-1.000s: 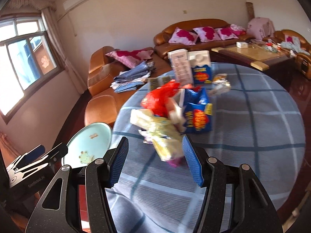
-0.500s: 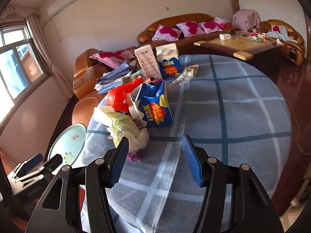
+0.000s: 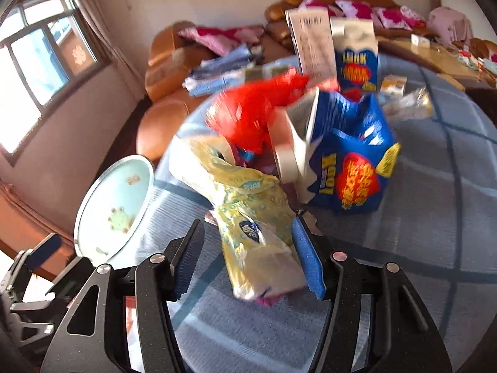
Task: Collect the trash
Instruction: 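Reach the right tool to the pale yellow wrapper and grasp it, then grasp the purple snack wrapper with the left tool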
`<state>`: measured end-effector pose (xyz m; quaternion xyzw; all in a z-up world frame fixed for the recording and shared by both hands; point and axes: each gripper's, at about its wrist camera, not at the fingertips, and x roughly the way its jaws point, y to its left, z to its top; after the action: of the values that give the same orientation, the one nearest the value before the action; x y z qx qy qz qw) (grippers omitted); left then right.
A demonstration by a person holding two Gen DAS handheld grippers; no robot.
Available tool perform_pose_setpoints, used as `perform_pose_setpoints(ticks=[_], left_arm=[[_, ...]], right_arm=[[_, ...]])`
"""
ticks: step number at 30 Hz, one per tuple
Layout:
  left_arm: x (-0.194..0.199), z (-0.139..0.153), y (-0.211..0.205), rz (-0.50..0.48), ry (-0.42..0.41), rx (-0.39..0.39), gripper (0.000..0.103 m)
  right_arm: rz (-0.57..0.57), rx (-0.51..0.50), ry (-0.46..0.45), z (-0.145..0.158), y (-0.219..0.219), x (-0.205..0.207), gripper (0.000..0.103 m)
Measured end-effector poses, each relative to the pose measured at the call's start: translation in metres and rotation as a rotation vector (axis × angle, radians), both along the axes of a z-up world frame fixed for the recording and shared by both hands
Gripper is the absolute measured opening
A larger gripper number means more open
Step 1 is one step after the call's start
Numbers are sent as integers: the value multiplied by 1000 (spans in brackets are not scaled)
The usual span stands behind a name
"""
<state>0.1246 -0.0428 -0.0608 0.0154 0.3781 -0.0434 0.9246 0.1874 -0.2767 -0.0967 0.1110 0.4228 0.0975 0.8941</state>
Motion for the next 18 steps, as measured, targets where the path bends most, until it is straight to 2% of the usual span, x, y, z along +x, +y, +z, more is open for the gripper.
perform_pose_setpoints(ticks=[1, 5, 12, 18], left_arm=[[2, -1, 0, 2, 5, -4, 91], [11, -7, -5, -14, 14, -10, 90], [27, -10, -25, -34, 7, -36, 88], [45, -21, -66, -96, 48, -68, 82]], right_arm=[[1, 0, 1, -2, 0, 0, 43], [11, 21, -41, 2, -4, -12, 25], [-74, 150, -135, 26, -42, -44, 19], [-232, 136, -202, 30, -79, -77, 19]])
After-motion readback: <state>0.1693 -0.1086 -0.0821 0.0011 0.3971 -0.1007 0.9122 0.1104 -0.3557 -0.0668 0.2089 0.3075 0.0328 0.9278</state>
